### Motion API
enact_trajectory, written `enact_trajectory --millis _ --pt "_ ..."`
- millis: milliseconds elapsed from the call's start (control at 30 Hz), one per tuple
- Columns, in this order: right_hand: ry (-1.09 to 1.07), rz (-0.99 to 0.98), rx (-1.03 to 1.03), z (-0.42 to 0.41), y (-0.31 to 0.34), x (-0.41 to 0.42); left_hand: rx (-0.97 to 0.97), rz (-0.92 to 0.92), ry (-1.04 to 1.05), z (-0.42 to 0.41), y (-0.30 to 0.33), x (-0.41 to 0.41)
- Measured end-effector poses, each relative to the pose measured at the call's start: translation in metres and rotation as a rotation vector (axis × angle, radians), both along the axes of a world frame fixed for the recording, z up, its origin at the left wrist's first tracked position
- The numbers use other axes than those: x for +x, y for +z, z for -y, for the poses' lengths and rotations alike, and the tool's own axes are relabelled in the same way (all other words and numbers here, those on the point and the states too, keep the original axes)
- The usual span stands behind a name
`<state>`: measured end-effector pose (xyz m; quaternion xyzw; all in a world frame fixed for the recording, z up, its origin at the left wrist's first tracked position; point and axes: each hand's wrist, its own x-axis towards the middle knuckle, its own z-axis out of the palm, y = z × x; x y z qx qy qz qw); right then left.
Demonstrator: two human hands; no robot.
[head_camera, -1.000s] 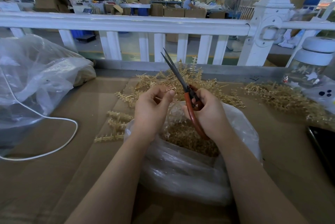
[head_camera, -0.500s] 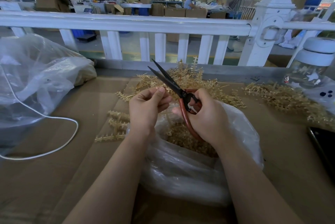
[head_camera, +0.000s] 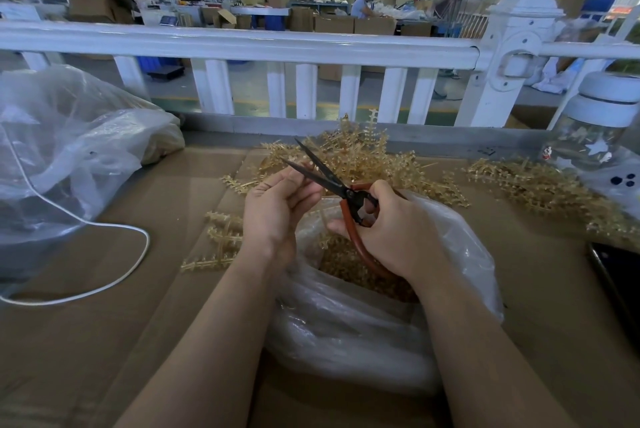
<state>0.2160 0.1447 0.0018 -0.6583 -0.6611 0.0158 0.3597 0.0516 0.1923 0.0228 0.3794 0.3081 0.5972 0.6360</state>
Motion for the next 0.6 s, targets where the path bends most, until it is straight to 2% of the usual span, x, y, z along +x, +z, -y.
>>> enact_trajectory --millis 600 --pt "-0.085 0.117 0.076 0.0018 0.0034 -0.0015 -0.029 0.024 -0.03 0.0 0.0007 -0.0015"
